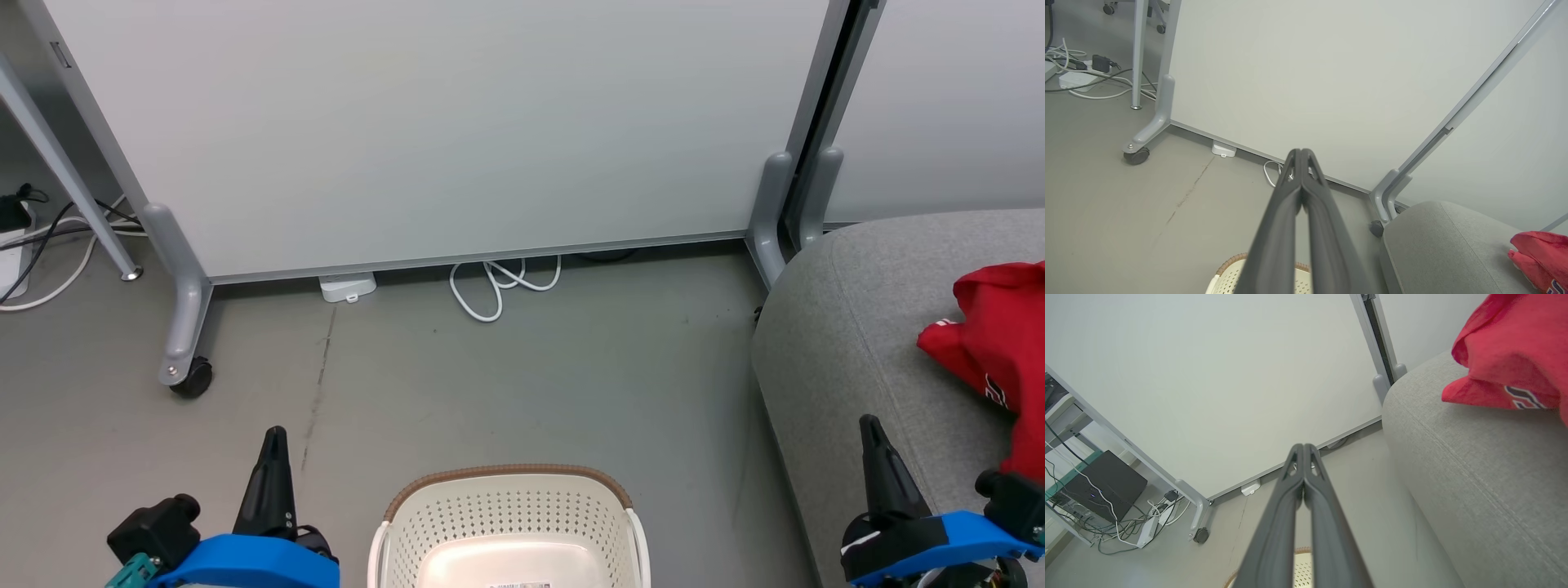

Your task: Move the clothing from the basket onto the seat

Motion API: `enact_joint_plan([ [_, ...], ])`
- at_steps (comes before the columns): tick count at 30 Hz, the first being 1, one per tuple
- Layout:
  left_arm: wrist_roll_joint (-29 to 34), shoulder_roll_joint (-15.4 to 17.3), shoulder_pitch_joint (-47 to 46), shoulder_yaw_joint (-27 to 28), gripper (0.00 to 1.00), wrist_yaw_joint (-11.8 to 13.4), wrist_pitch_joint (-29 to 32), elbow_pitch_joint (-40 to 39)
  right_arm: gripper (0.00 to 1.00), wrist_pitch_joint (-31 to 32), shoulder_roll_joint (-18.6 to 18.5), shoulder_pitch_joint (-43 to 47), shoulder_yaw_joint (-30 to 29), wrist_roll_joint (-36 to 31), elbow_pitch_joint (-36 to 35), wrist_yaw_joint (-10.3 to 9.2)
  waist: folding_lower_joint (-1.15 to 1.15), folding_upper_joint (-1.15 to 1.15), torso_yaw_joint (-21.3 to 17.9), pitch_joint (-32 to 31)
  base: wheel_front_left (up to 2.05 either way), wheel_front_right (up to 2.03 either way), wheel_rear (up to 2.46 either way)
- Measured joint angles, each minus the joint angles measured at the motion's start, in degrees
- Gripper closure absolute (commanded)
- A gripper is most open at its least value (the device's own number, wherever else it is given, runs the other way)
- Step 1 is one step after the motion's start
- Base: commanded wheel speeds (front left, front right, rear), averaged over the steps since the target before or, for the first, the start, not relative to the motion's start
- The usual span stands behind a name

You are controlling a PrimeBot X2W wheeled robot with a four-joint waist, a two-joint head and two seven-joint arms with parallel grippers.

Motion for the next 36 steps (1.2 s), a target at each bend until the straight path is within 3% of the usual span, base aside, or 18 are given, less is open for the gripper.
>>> enact_joint_plan([
  [36, -28.2, 0.0, -2.5, 3.4, 1.0, 0.0, 6.8, -0.5, 1.0, 7.0, 0.8, -1.4, -1.1, 27.9, -1.5, -0.01, 0.0, 0.0, -1.0, 0.5, 0.0, 0.0, 0.0],
])
